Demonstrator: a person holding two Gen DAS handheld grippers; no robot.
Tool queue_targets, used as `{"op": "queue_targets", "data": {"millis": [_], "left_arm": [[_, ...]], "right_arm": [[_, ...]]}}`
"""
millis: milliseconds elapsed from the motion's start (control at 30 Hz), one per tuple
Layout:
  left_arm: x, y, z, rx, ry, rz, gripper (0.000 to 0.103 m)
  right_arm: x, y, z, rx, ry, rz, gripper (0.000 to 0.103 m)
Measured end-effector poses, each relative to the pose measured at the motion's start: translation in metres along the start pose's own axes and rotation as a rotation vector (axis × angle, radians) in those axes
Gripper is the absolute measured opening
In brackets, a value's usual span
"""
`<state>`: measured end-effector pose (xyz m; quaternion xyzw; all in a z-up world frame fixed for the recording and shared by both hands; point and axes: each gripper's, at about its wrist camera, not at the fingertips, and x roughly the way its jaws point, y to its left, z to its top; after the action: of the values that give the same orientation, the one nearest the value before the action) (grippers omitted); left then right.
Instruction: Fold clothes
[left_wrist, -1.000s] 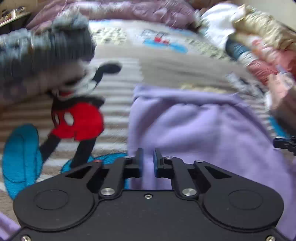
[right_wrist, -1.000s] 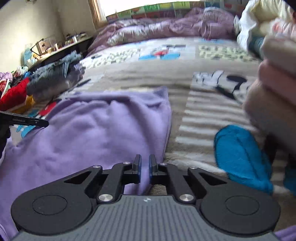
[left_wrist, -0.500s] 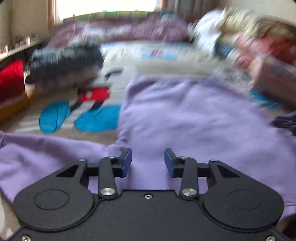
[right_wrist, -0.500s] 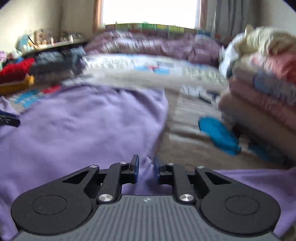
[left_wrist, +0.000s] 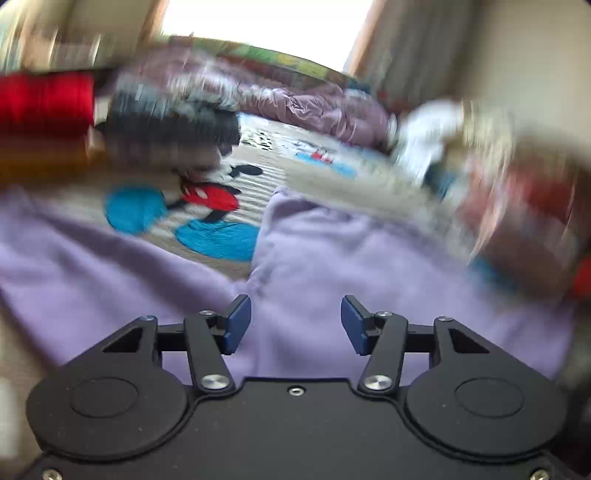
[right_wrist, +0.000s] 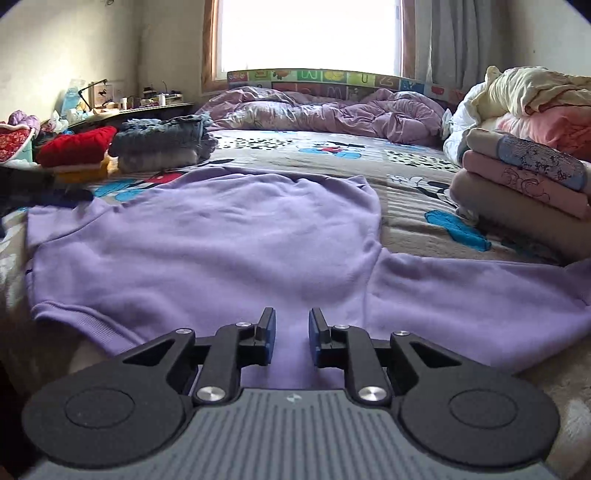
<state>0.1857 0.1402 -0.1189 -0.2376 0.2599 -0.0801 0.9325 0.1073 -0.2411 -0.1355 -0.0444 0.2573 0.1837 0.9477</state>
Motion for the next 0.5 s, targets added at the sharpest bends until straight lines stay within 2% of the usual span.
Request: {"op": "queue_targets", "data": {"millis": [33,133,267,300,367,400,500], "left_arm": [[0.007,0.019,0.008,-0.100,0.005,-0.031,0.053],[0.021,0.073,0.022,-0.319,0.002,0.006,0.053],[0.005,0.138,0.043,-0.508,-0.122,0.080,0.052],[-0.002,0.150,0.048,-0.550,-0.148,0.074,0.052],[-0.020,0.162,0.053,-0.614,-0.198,0.041,0.053],[-0.028,0.162,0.052,-0.621,-0.213,-0.002,0.055],[-0.035,0.145,0.037,-0.623,-0.186,-0.133,0.059]], "right_arm": [[0.000,0.005,-0.002,-0.015,0.004,0.011,0.021],[0.003,0.023,-0.009,-0.096,0.019,0.011,0.024],[0.001,0.018,-0.011,-0.060,0.020,0.008,0.027],[0.001,0.019,-0.012,-0.062,0.018,0.005,0.028],[0.001,0.020,-0.012,-0.065,0.016,0.000,0.028],[0.001,0.021,-0.013,-0.067,0.015,-0.003,0.028],[0.001,0.022,-0.014,-0.073,0.011,-0.012,0.029]]}}
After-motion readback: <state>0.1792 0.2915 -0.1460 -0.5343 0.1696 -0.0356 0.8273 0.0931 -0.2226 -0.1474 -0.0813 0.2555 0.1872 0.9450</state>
